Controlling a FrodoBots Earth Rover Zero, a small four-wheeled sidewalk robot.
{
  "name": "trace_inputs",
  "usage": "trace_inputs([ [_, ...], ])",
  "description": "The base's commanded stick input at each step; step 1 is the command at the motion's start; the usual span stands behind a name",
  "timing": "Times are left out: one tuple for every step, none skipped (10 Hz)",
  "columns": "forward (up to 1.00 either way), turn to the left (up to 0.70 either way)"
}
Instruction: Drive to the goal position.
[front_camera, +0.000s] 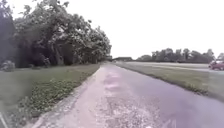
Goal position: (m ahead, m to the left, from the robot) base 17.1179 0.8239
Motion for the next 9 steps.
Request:
trace_inputs([
  [0.7,0.0],
  [0.7,0.0],
  [0.7,0.0],
  [0.7,0.0],
  [0.7,0.0],
  [0.7,-0.01],
  [0.7,-0.01],
  [0.7,0.0],
  [0.7,-0.01],
])
